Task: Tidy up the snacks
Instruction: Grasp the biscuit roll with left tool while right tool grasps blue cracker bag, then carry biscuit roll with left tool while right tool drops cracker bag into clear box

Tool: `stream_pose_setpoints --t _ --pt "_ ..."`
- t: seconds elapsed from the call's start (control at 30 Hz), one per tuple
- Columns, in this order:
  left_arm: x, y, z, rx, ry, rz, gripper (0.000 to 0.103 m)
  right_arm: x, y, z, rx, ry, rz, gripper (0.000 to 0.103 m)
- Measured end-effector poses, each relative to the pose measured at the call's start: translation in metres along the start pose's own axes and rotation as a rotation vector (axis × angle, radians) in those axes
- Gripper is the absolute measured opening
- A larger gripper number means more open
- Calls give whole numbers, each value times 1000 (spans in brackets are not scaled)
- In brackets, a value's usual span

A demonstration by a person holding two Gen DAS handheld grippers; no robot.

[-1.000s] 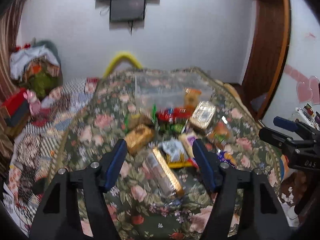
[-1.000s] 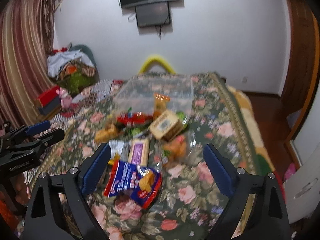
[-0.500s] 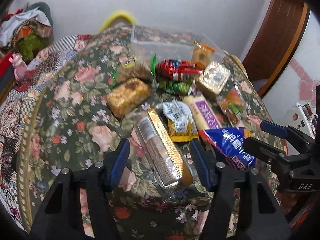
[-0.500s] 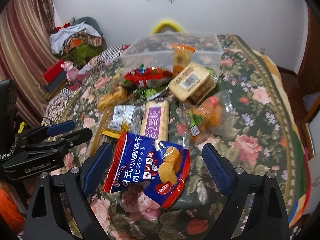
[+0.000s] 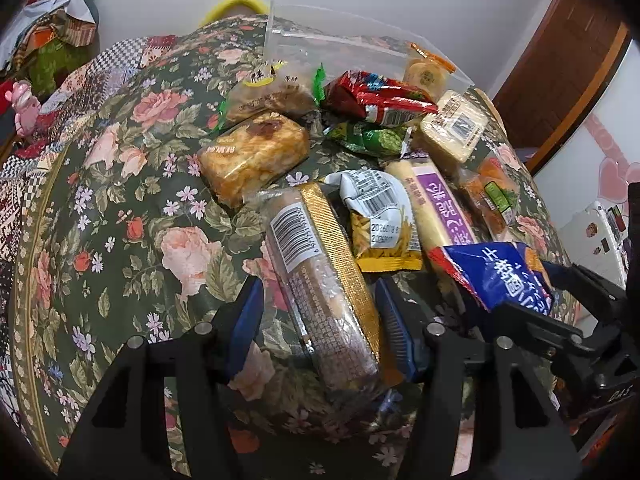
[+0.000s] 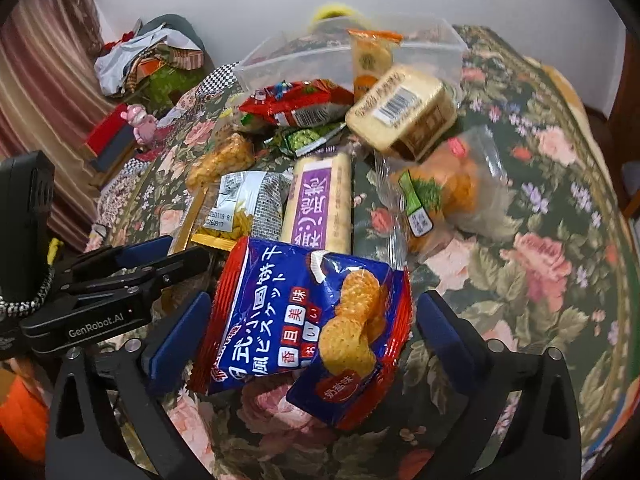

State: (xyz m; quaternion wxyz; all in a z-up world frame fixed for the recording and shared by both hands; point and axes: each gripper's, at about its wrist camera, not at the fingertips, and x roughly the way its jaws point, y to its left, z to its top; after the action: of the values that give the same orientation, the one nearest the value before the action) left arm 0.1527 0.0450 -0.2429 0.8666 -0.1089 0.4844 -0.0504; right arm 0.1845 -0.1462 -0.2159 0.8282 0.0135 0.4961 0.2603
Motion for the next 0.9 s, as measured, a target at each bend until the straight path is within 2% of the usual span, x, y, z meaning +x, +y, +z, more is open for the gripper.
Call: stream_pose_setpoints --t 0.1,0.17,0.3,0.33,0.43,0.53,0.7,0.9 --pt "10 2 2 -24 22 -16 58 3 -6 -2 36 16 26 103" --pt "15 -1 4 -15 19 3 58 3 -9 -4 42 16 30 102" --pt "19 -9 4 25 -6 53 50 -1 -6 -5 25 11 28 100" --pt "19 -9 4 26 -8 59 47 -2 -6 -6 25 9 37 94" --pt "17 -5 3 17 -12 71 39 -3 -5 -6 26 -1 38 89" --pt "13 -1 2 8 -7 79 37 -7 -11 -5 39 -10 52 78" --pt "6 3 -2 2 -3 86 36 -11 -16 -5 79 -13 76 72" --pt "-9 6 -7 -4 -10 93 36 -19 -9 -5 42 -35 45 64"
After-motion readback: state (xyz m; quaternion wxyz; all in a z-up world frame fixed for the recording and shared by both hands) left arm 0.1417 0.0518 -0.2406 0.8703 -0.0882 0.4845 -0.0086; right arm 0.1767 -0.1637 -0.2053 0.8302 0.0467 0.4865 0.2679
